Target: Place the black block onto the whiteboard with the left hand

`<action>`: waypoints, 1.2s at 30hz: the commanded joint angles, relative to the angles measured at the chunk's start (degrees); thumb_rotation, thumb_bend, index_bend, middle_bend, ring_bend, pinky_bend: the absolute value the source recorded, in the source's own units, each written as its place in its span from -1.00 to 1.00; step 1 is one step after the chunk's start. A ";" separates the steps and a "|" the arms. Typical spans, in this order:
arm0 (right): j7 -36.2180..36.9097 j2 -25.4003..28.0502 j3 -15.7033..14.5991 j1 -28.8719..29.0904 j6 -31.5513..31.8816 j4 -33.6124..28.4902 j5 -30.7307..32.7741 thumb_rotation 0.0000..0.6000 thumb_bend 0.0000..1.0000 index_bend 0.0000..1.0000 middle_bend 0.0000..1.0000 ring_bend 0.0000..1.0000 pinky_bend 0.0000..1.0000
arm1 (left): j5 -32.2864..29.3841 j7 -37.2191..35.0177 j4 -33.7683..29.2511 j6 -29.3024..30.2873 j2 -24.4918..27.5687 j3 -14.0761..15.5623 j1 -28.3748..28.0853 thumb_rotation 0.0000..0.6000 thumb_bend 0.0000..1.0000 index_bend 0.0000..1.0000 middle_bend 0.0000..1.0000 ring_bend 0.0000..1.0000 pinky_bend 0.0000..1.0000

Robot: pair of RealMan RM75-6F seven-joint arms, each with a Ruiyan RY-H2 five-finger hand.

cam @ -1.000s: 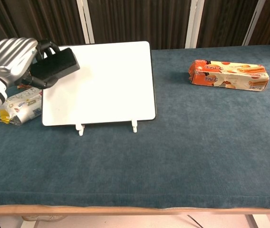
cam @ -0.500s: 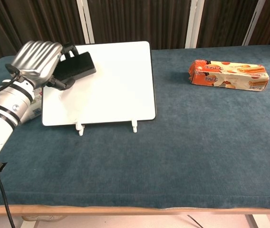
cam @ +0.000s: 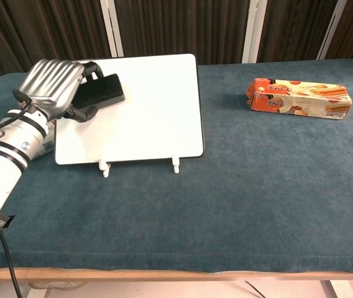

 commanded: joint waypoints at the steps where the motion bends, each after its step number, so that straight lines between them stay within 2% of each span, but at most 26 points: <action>1: -0.01 0.02 0.02 -0.01 -0.03 -0.03 -0.03 1.00 -0.58 -1.00 -1.00 -1.00 -1.00 | -0.26 -0.26 0.26 -0.22 -0.19 0.18 -0.06 1.00 -0.38 -0.31 0.07 -0.25 -0.32; 16: 0.16 0.35 0.18 -0.30 0.01 -0.26 0.05 1.00 -0.58 -1.00 -1.00 -1.00 -1.00 | -1.15 -2.65 0.31 -1.34 -0.82 0.73 -0.25 1.00 -0.60 -0.38 -0.13 -0.42 -0.43; 29: 0.28 0.45 0.29 -0.43 0.17 -0.31 -0.18 1.00 -0.58 -1.00 -1.00 -1.00 -1.00 | -0.33 -3.10 -1.47 0.21 0.21 1.60 0.34 1.00 -0.64 -0.59 -0.47 -0.66 -0.48; 32: 0.22 0.47 0.30 -0.54 0.38 -0.31 -0.28 1.00 -0.59 -1.00 -1.00 -1.00 -1.00 | 0.14 -2.45 -4.21 1.19 1.58 2.40 1.41 1.00 -0.64 -0.63 -0.54 -0.71 -0.50; 35: 0.05 0.47 0.27 -0.70 0.69 -0.28 -0.48 1.00 -0.58 -1.00 -1.00 -1.00 -1.00 | 1.13 -0.88 -10.95 2.86 5.37 4.23 3.87 1.00 -0.64 -0.68 -0.60 -0.74 -0.51; 36: -0.01 0.47 0.21 -0.76 0.75 -0.29 -0.58 1.00 -0.58 -1.00 -1.00 -1.00 -1.00 | 1.69 -0.67 -14.96 3.60 7.85 5.40 5.35 1.00 -0.64 -0.71 -0.61 -0.74 -0.51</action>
